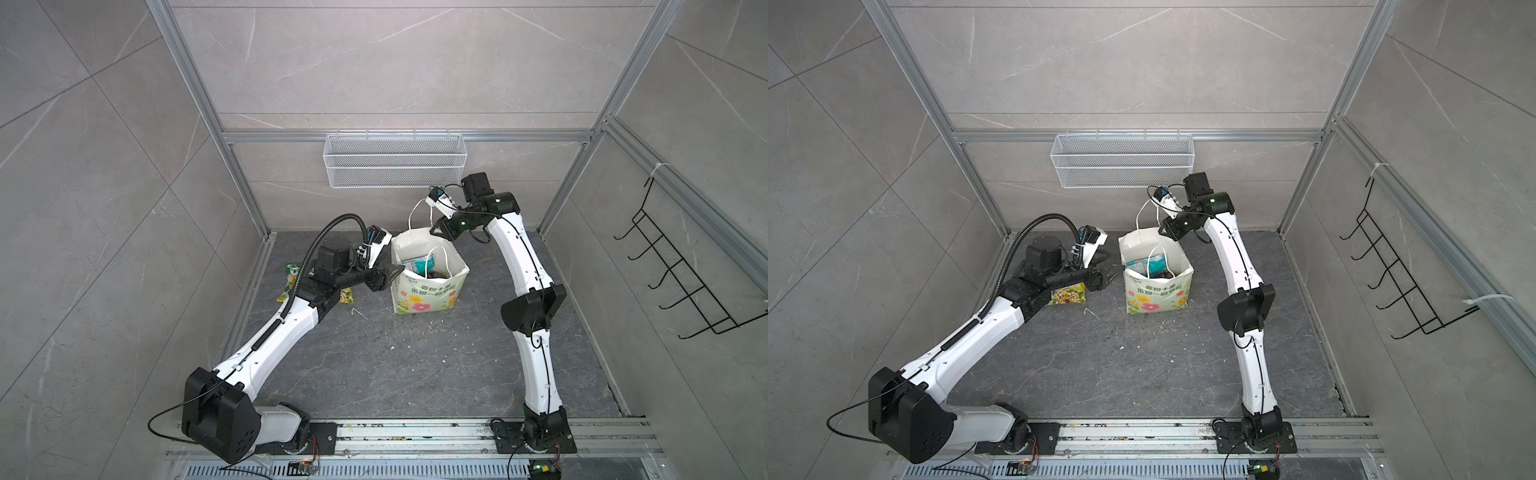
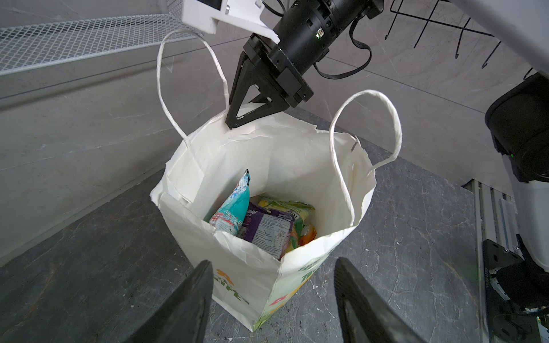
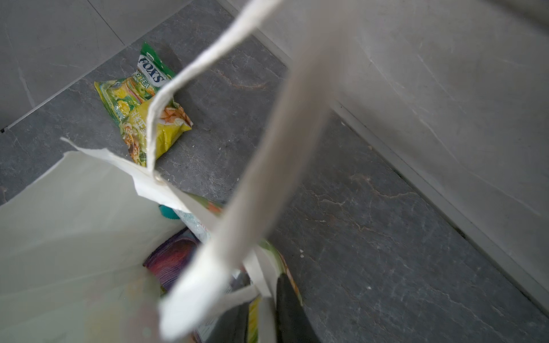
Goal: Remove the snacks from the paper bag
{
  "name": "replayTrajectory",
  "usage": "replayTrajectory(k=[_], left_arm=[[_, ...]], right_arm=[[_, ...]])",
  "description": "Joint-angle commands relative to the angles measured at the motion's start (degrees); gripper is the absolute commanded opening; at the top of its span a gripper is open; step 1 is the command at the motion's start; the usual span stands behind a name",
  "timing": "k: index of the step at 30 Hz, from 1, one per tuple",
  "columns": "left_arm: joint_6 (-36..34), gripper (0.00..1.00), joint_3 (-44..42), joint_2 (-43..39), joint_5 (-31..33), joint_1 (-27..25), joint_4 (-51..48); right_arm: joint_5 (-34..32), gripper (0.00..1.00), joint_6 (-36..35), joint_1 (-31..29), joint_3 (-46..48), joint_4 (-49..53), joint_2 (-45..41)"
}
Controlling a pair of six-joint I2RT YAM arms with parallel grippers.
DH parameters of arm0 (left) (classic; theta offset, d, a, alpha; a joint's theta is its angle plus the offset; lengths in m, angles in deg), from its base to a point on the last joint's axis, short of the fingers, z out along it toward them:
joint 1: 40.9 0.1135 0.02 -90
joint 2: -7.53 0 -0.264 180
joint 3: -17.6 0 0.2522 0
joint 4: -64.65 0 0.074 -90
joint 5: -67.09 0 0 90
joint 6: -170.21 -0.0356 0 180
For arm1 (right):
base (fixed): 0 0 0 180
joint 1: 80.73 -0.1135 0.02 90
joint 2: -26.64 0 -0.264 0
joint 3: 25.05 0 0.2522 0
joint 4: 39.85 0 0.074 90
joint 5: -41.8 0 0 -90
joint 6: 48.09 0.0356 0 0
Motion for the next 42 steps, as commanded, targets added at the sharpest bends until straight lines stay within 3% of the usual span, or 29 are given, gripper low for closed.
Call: replayTrajectory(k=[1,6,16,21,26,30,33,38,42], left_arm=[[-1.24,0.67,0.67,-2.19,-0.86,0.19,1.69],[-2.34,0.66,0.14,-2.44,0.27,0.17,1.67],[-1.97,0.65,-1.66,-2.46,4.32,0.18,3.86],[-2.26,0.65,-1.5,-2.09,5.17,0.15,4.83],[-1.04,0.65,-1.43,-2.01,5.38,0.15,6.07],[-1.27,0.64,-1.25,-2.78,5.66,0.22,4.99],[0.0,0.59,-1.79,-3.66,10.62,0.16,5.65],[0.81,0.57,-1.68,-4.1,19.02,0.18,4.32],[1.56,0.57,-2.02,-4.42,24.01,0.24,4.06]], right_arm=[[0.89,0.13,-1.24,-0.36,-2.04,3.92,0.79],[-1.92,0.0,0.34,-0.35,2.98,-0.26,-2.58],[-16.5,0.0,12.57,3.32,21.81,-19.52,-12.66],[-24.2,0.0,16.34,4.87,25.95,-25.92,-16.0],[-21.5,0.0,16.45,4.83,29.01,-27.2,-18.56],[-19.94,0.0,16.62,3.38,40.8,-36.27,-25.88],[-17.39,0.0,17.42,1.82,48.19,-41.03,-31.18],[-21.73,0.0,13.45,-6.33,61.87,-50.76,-38.98],[-23.35,0.0,13.38,-11.57,67.4,-53.51,-41.08]])
